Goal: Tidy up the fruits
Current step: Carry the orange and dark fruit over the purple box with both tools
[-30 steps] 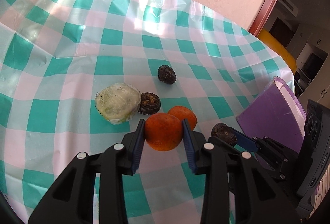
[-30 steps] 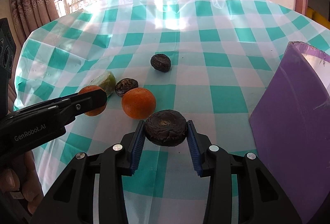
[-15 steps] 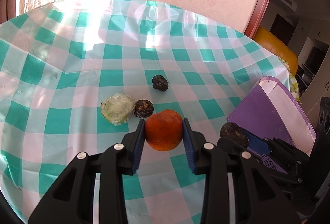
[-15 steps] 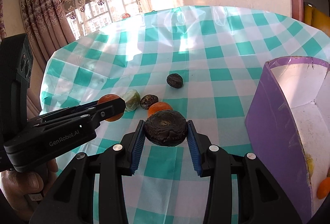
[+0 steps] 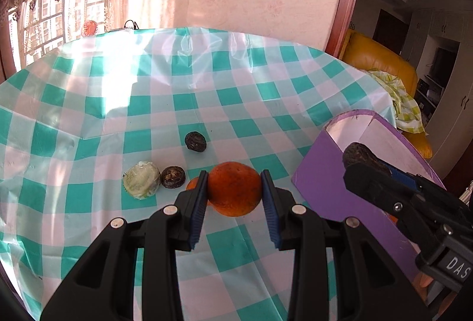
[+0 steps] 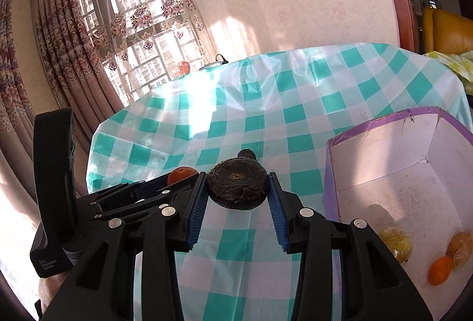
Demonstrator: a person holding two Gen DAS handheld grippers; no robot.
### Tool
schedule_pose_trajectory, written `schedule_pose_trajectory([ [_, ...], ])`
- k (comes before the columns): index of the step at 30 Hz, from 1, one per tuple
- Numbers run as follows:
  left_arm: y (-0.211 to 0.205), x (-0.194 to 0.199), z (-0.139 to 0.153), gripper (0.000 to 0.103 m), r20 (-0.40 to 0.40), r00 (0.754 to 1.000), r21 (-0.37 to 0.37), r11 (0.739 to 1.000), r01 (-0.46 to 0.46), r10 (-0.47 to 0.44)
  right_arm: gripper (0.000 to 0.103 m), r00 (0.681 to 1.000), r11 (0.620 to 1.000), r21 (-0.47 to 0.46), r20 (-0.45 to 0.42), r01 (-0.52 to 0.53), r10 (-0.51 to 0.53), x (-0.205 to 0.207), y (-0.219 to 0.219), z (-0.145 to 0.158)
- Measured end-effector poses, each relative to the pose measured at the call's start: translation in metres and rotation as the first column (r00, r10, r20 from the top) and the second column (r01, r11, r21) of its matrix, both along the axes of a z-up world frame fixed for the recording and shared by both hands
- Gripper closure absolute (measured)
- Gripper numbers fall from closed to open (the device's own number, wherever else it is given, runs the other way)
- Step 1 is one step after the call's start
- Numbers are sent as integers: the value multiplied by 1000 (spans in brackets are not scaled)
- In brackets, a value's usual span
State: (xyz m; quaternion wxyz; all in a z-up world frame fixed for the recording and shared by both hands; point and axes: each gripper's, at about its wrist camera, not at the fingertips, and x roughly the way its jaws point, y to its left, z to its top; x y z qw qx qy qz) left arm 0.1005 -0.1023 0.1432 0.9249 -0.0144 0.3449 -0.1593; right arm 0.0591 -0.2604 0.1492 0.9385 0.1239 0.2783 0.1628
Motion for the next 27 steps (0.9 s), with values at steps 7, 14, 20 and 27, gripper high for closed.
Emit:
schedule_pose_trajectory([
  [7, -54, -7, 13, 68, 25, 995, 37, 995, 91, -92, 63, 997, 998, 29, 29, 64, -65, -13, -47, 18],
  [14, -109, -14, 19, 68, 38, 982, 79, 980, 183, -186, 63, 989, 989, 31, 30, 147, -148, -15, -94, 20],
  [20, -150, -12, 14, 68, 31, 966, 110, 962, 250, -255, 63, 974, 974, 5, 33, 225, -225, -10, -139, 22],
  [27, -188, -5, 4, 68, 24, 949, 136, 941, 309, -315, 63, 950, 947, -70, 37, 313, -311, 9, -183, 17],
])
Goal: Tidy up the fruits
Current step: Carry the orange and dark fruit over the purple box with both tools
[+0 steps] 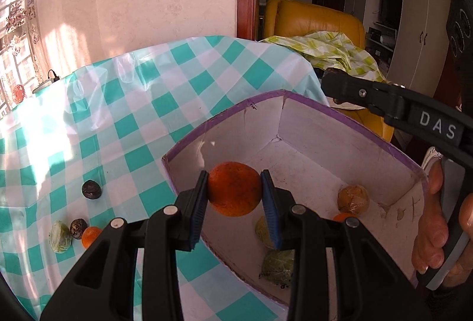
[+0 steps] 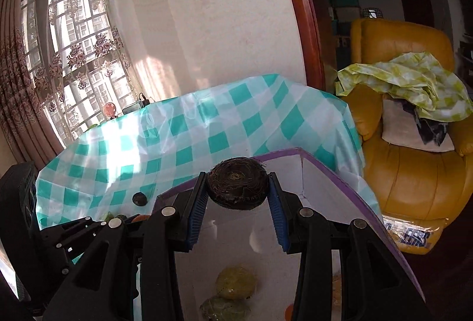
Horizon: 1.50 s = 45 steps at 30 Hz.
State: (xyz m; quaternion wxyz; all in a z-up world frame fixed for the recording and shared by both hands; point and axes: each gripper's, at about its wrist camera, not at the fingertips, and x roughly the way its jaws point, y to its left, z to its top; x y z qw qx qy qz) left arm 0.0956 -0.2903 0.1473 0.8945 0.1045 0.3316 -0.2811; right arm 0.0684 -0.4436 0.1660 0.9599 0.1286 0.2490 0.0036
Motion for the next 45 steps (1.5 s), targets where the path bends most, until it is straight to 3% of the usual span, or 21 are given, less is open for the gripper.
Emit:
schedule_pose_trajectory([
  [10, -44, 16, -23, 68, 10, 998, 130, 990, 63, -64, 63, 993, 969, -247, -113, -5, -23, 38, -2, -32],
  [14, -64, 26, -35, 68, -9, 996, 212, 973, 92, -93, 63, 980, 936, -352, -195, -30, -42, 53, 4, -44],
  [22, -78, 56, -75, 68, -102, 992, 345, 932, 109, -78, 63, 886, 928, -351, -461, -122, -58, 88, -2, -105],
  [24, -78, 59, -76, 68, -119, 989, 351, 929, 121, -83, 63, 864, 916, -365, -501, -163, -46, 91, 6, -114],
  [29, -84, 66, -90, 68, -222, 970, 421, 887, 190, -102, 63, 792, 889, -396, -606, -229, -66, 98, 16, -142],
  [33, -85, 72, -98, 68, -305, 946, 422, 874, 239, -111, 63, 761, 876, -413, -643, -250, -86, 98, 18, -154],
  [45, -86, 82, -104, 68, -324, 942, 429, 873, 231, -90, 61, 763, 880, -408, -640, -241, -87, 91, 18, -152],
])
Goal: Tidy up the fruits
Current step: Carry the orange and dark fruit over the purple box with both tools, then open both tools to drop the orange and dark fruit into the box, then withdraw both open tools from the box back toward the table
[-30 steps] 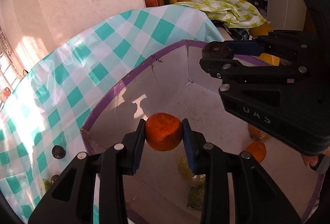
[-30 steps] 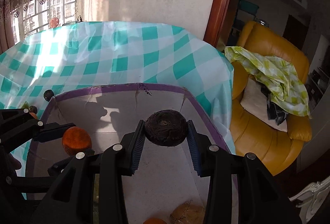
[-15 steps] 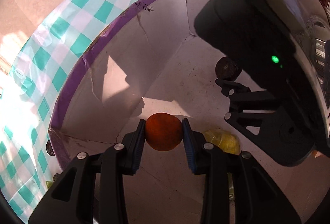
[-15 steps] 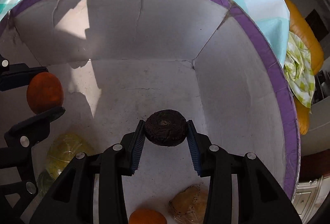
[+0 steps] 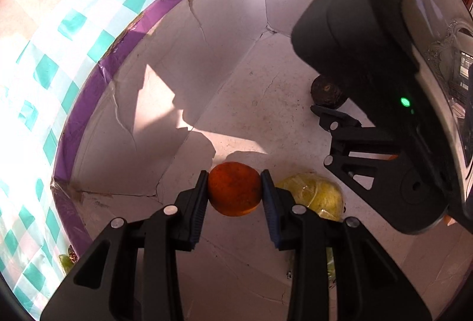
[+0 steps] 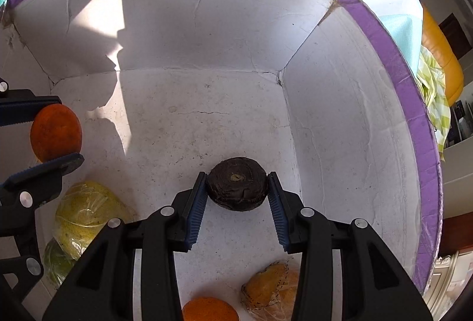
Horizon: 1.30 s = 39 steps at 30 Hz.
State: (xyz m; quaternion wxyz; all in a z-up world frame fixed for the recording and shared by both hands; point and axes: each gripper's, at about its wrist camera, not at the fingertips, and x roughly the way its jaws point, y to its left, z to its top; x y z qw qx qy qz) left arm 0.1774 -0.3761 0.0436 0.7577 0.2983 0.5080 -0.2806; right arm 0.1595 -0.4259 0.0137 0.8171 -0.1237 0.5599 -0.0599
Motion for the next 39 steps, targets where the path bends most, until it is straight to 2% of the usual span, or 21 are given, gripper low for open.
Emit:
schedule_pose_trajectory([
  [5, -1, -1, 3, 67, 1, 1000, -22, 1000, -9, 9, 59, 1000, 1000, -7, 2, 8, -8, 4, 1, 2],
  [8, 1, 0, 4, 66, 4, 1000, -28, 1000, -12, 12, 47, 1000, 1000, -2, 17, 6, -6, 2, 2, 7],
  [15, 5, 2, 9, 65, 11, 1000, -45, 999, -12, 12, 46, 999, 1000, 2, 33, 12, -12, 0, 3, 14],
  [20, 6, -1, 18, 56, 23, 1000, -56, 998, -10, 11, 44, 998, 999, 21, 57, 28, -29, -1, -7, 19],
  [24, 8, 0, 21, 55, 23, 1000, -70, 998, -5, 6, 42, 997, 999, 32, 71, 34, -36, -1, -14, 23],
  [27, 9, -4, 24, 50, 39, 999, -87, 996, 5, -2, 38, 994, 998, 40, 94, 44, -48, -4, -20, 28],
  [32, 23, -11, 35, 46, 104, 994, -183, 983, -9, 29, 36, 986, 997, 48, 151, 64, -70, -8, -25, 40],
  [36, 34, -19, 48, 35, 178, 982, -268, 963, -7, 57, 36, 969, 996, 46, 232, 79, -88, -7, -27, 52],
  [39, 42, -23, 58, 24, 197, 975, -333, 942, -32, 102, 34, 944, 993, 71, 310, 94, -111, -11, -30, 67],
])
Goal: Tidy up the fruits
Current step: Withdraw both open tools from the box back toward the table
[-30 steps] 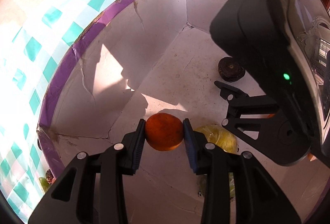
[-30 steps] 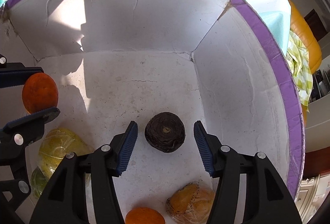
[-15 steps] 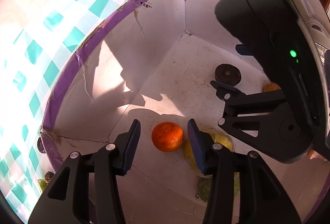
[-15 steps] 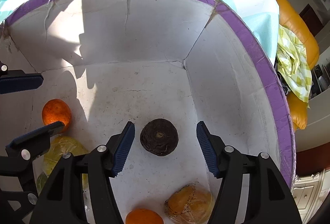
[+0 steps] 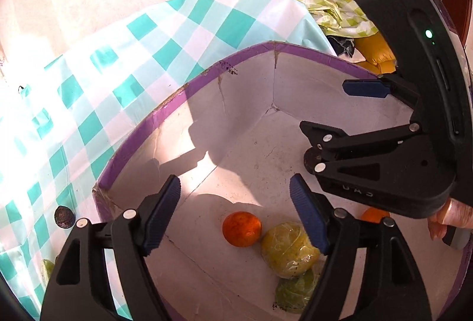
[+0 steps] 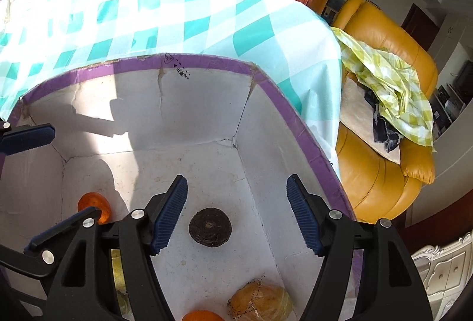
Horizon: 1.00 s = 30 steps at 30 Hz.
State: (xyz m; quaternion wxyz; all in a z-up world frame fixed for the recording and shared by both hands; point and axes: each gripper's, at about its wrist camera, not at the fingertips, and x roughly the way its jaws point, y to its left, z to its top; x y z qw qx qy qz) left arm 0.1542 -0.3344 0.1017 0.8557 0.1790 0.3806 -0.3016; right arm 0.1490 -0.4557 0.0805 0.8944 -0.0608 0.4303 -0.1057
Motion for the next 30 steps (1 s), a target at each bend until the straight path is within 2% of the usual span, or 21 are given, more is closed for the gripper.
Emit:
schedule_pose_trajectory([
  [2, 10, -2, 4, 21, 13, 1000, -46, 999, -22, 23, 30, 999, 1000, 9, 45, 25, -25, 0, -5, 10],
  [9, 35, -11, 21, 17, 62, 996, -201, 978, -53, 67, 30, 984, 994, 70, 154, 84, -94, -12, -4, 33],
  [11, 44, -9, 29, 17, 69, 995, -250, 967, -59, 78, 30, 974, 990, 106, 198, 91, -110, -18, -5, 42],
  [13, 59, -12, 37, 17, 77, 992, -293, 954, -70, 97, 23, 961, 987, 137, 247, 90, -122, -27, -4, 53],
  [16, 81, -12, 47, 17, 82, 988, -341, 935, -93, 129, 21, 942, 980, 180, 305, 85, -138, -38, 1, 69],
  [23, 143, -8, 50, 17, 78, 969, -381, 905, -188, 234, 17, 906, 969, 245, 399, 41, -139, -59, 28, 101],
  [28, 192, 1, 46, 17, 57, 944, -415, 868, -273, 324, 17, 882, 960, 280, 460, -33, -104, -72, 61, 118],
  [30, 210, 3, 45, 17, 66, 927, -411, 857, -311, 368, 17, 877, 957, 281, 474, -71, -74, -73, 79, 123],
])
